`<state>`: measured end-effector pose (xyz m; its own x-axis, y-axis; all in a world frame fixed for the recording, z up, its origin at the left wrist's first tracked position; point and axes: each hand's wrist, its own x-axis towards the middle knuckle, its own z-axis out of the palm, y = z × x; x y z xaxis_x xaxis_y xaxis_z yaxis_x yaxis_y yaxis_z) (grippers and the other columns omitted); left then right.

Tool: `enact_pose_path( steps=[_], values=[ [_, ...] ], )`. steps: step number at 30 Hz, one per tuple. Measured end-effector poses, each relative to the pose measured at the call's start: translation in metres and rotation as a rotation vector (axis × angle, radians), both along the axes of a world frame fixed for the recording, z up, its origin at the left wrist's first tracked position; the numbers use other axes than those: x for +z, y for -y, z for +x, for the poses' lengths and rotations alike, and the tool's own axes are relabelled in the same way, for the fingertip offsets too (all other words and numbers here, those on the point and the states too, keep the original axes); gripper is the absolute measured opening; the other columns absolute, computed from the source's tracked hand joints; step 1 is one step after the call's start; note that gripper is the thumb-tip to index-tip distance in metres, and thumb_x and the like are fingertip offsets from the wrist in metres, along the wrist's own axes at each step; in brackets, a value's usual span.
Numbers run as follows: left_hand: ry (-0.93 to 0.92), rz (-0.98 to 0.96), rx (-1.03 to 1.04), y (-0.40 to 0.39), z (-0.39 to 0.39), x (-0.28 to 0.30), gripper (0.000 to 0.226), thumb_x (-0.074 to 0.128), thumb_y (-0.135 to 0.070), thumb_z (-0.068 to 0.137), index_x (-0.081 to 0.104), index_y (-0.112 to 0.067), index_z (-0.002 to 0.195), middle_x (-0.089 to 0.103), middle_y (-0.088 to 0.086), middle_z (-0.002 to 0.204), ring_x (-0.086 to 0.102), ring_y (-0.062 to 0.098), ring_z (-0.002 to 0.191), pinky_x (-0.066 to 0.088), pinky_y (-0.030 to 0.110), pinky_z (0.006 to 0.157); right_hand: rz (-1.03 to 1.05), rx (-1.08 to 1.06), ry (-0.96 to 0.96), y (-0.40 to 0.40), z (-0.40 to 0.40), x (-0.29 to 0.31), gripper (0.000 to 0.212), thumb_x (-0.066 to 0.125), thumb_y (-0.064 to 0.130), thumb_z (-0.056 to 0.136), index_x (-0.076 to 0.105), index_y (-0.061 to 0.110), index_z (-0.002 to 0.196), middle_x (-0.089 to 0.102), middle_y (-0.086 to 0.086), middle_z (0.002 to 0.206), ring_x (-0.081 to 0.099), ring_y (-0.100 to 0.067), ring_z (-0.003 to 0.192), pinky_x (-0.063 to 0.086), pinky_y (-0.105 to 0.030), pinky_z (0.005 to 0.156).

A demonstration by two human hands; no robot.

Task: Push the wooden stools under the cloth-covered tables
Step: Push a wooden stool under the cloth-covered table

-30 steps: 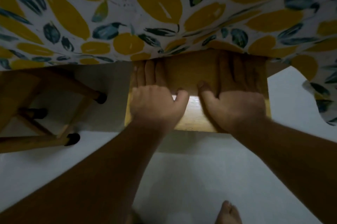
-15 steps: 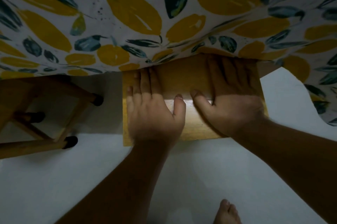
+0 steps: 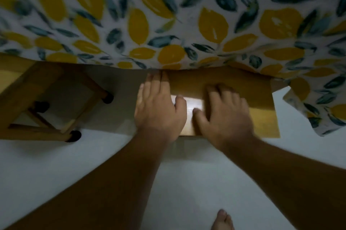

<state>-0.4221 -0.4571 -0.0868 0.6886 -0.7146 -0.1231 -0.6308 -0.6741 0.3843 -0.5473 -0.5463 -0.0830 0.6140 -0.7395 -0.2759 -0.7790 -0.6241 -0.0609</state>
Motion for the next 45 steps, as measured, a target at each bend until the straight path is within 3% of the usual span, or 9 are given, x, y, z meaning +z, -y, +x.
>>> enact_pose_path(
  steps=[3, 6, 16, 25, 31, 33, 37, 41, 45],
  values=[
    [0.004, 0.004, 0.038, -0.055, 0.05, 0.014, 0.071, 0.034, -0.043, 0.095, 0.018, -0.014, 0.158, 0.015, 0.004, 0.166, 0.004, 0.018, 0.153, -0.001, 0.035, 0.124, 0.041, 0.143, 0.038, -0.054, 0.052, 0.016, 0.073, 0.035, 0.061, 0.092, 0.035, 0.022, 0.153, 0.042, -0.006, 0.155, 0.035, -0.027, 0.141, 0.026, -0.046, 0.116],
    [0.003, 0.002, 0.098, -0.121, 0.107, 0.03, 0.071, 0.036, -0.042, 0.098, 0.011, -0.016, 0.159, 0.006, -0.001, 0.167, -0.002, 0.013, 0.153, -0.006, 0.032, 0.123, 0.065, 0.215, 0.057, -0.107, 0.121, 0.031, 0.075, 0.029, 0.062, 0.094, 0.021, 0.025, 0.16, 0.027, -0.001, 0.165, 0.02, -0.022, 0.152, 0.015, -0.043, 0.123],
    [-0.034, 0.016, 0.262, -0.29, 0.249, 0.048, 0.074, 0.025, -0.047, 0.091, 0.019, -0.017, 0.158, 0.014, -0.001, 0.166, 0.001, 0.013, 0.153, -0.002, 0.033, 0.123, 0.157, 0.395, 0.109, -0.235, 0.292, 0.05, 0.075, 0.021, 0.064, 0.094, 0.019, 0.028, 0.16, 0.017, 0.002, 0.168, 0.011, -0.018, 0.155, 0.01, -0.041, 0.124],
    [-0.03, 0.081, 0.278, -0.33, 0.363, 0.035, 0.084, 0.014, -0.052, 0.082, 0.025, -0.012, 0.156, 0.021, 0.004, 0.164, 0.01, 0.019, 0.153, 0.009, 0.039, 0.124, 0.19, 0.383, 0.001, -0.258, 0.402, 0.025, 0.071, 0.021, 0.065, 0.092, 0.028, 0.03, 0.154, 0.031, -0.003, 0.161, 0.026, -0.025, 0.148, 0.02, -0.043, 0.119],
    [-0.038, 0.077, 0.221, -0.32, 0.431, 0.009, 0.073, 0.032, -0.046, 0.092, 0.021, -0.014, 0.157, 0.017, 0.004, 0.165, 0.006, 0.02, 0.153, 0.002, 0.037, 0.122, 0.206, 0.208, -0.02, -0.267, 0.465, 0.007, 0.069, 0.032, 0.064, 0.096, 0.024, 0.027, 0.154, 0.024, -0.005, 0.163, 0.023, -0.031, 0.148, 0.027, -0.047, 0.115],
    [0.016, 0.122, 0.127, -0.316, 0.458, -0.003, 0.071, 0.034, -0.046, 0.093, 0.026, -0.012, 0.155, 0.024, 0.008, 0.163, 0.013, 0.023, 0.151, 0.004, 0.038, 0.121, 0.2, 0.111, 0.012, -0.28, 0.473, -0.003, 0.072, 0.032, 0.064, 0.096, 0.021, 0.026, 0.156, 0.02, -0.005, 0.165, 0.019, -0.033, 0.15, 0.022, -0.049, 0.118],
    [0.162, 0.181, -0.114, -0.307, 0.516, -0.021, 0.076, 0.042, -0.051, 0.092, 0.026, -0.01, 0.155, 0.028, 0.013, 0.161, 0.025, 0.029, 0.147, 0.016, 0.042, 0.12, 0.131, -0.02, 0.105, -0.314, 0.483, -0.026, 0.083, 0.021, 0.07, 0.094, 0.012, 0.02, 0.16, 0.01, -0.006, 0.169, 0.004, -0.027, 0.156, -0.002, -0.053, 0.124],
    [0.214, 0.154, -0.311, -0.309, 0.542, -0.04, 0.081, 0.037, -0.056, 0.092, 0.022, -0.01, 0.157, 0.026, 0.014, 0.161, 0.018, 0.029, 0.151, 0.014, 0.046, 0.123, -0.003, 0.002, 0.067, -0.319, 0.491, -0.034, 0.089, 0.019, 0.075, 0.093, 0.019, 0.015, 0.159, 0.017, -0.01, 0.168, 0.01, -0.029, 0.155, 0.002, -0.057, 0.123],
    [0.186, 0.113, -0.226, -0.313, 0.536, -0.049, 0.083, 0.036, -0.057, 0.089, 0.02, -0.013, 0.158, 0.022, 0.01, 0.164, 0.015, 0.026, 0.152, 0.015, 0.046, 0.122, 0.002, 0.077, 0.017, -0.305, 0.494, -0.031, 0.096, 0.016, 0.081, 0.089, 0.015, 0.016, 0.16, 0.016, -0.008, 0.168, 0.008, -0.03, 0.155, 0.003, -0.057, 0.123]
  ],
)
